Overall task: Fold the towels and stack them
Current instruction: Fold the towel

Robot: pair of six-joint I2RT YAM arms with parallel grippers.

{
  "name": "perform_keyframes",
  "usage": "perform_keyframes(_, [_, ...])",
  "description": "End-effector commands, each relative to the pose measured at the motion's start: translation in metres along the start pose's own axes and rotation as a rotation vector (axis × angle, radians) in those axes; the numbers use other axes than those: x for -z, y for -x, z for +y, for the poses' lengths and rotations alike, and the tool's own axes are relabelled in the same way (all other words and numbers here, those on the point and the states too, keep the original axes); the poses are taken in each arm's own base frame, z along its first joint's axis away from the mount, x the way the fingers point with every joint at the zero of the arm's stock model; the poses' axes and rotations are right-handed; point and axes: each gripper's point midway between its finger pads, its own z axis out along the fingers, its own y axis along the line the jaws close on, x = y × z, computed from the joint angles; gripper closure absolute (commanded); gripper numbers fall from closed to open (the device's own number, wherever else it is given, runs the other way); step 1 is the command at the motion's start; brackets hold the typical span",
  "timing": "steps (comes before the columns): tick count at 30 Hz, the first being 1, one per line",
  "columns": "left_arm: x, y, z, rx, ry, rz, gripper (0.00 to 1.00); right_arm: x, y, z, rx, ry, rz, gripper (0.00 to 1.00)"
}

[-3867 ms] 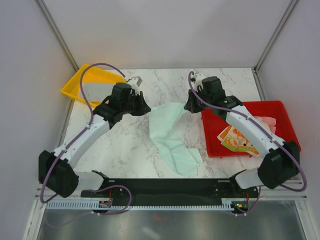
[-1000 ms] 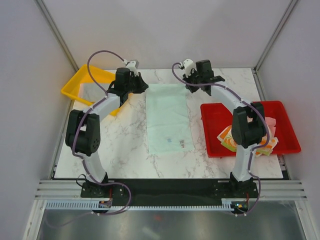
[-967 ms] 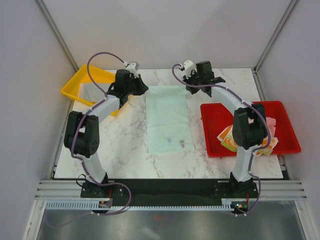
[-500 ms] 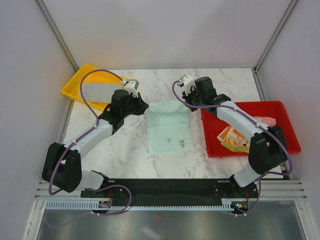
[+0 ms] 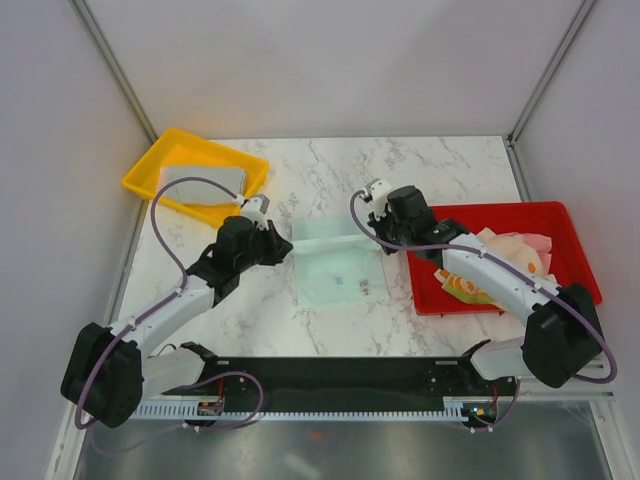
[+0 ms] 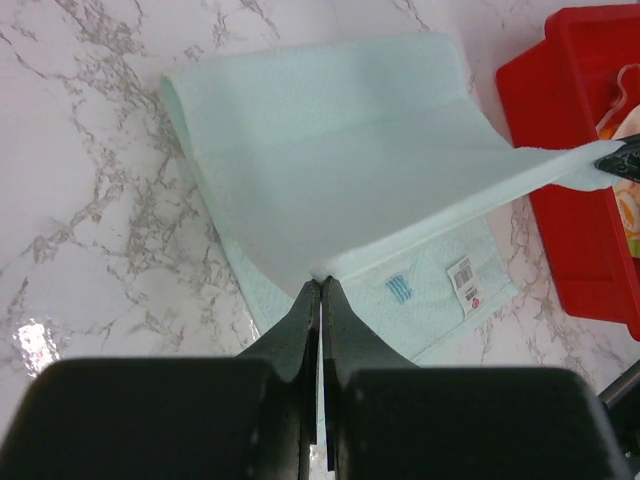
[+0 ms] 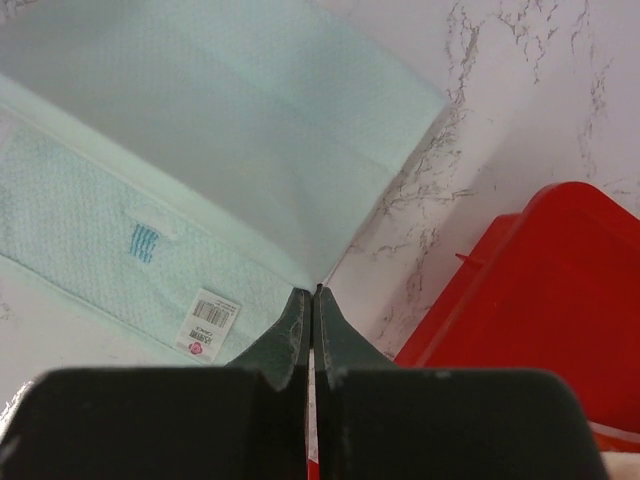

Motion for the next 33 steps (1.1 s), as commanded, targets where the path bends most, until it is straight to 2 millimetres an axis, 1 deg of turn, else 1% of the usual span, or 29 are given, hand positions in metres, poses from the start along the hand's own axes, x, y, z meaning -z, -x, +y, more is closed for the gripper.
perform_keyframes(1, [0.003,-0.008,-0.003,0.047,-0.014,-0.005,0.98,0.010,0.001,-0.011,-0.059,-0.079,-0.007,1.00])
perform_keyframes(2, [0.005,-0.008,-0.005,0.048,-0.021,-0.010,0.98,0.010,-0.002,-0.009,-0.079,-0.077,0.002,1.00])
perform_keyframes(3, [0.006,-0.013,-0.003,0.049,-0.015,0.000,0.98,0.010,-0.005,-0.008,-0.084,-0.076,0.006,1.00])
perform_keyframes(4, [0.007,-0.014,-0.003,0.048,-0.017,-0.001,0.98,0.009,-0.013,-0.009,-0.086,-0.093,0.022,1.00])
perform_keyframes(5, [0.008,-0.016,-0.002,0.045,-0.016,0.002,0.98,0.008,-0.016,-0.009,-0.085,-0.096,0.029,1.00])
perform_keyframes(7, [0.007,-0.021,0.000,0.039,-0.011,0.013,0.98,0.004,-0.029,-0.007,-0.128,-0.104,0.062,1.00])
perform_keyframes(10, [0.006,-0.030,0.000,0.053,-0.013,0.041,0.98,-0.001,-0.038,-0.001,-0.163,-0.092,0.103,1.00])
perform_keyframes(15, [0.008,-0.037,-0.018,0.076,-0.083,0.068,0.98,-0.005,-0.046,0.009,-0.229,-0.064,0.126,1.00])
perform_keyframes(21, [0.009,-0.051,-0.004,0.065,-0.018,0.083,0.98,-0.007,-0.059,0.016,-0.274,-0.066,0.161,1.00])
perform_keyframes(25, [0.011,-0.057,0.002,0.071,0.004,0.082,0.98,-0.006,-0.069,0.020,-0.264,-0.062,0.178,1.00])
perform_keyframes(29, [0.013,-0.052,0.004,0.062,0.017,0.061,0.98,-0.004,-0.065,0.020,-0.254,-0.067,0.168,1.00])
perform_keyframes(31, [0.015,-0.050,0.003,0.059,0.019,0.062,0.98,-0.002,-0.060,0.019,-0.256,-0.069,0.157,1.00])
perform_keyframes(32, [0.017,-0.046,0.001,0.057,0.017,0.053,0.98,0.000,-0.057,0.019,-0.255,-0.072,0.151,1.00])
perform_keyframes(33, [0.018,-0.044,0.001,0.055,0.020,0.049,0.98,0.002,-0.052,0.018,-0.255,-0.071,0.137,1.00])
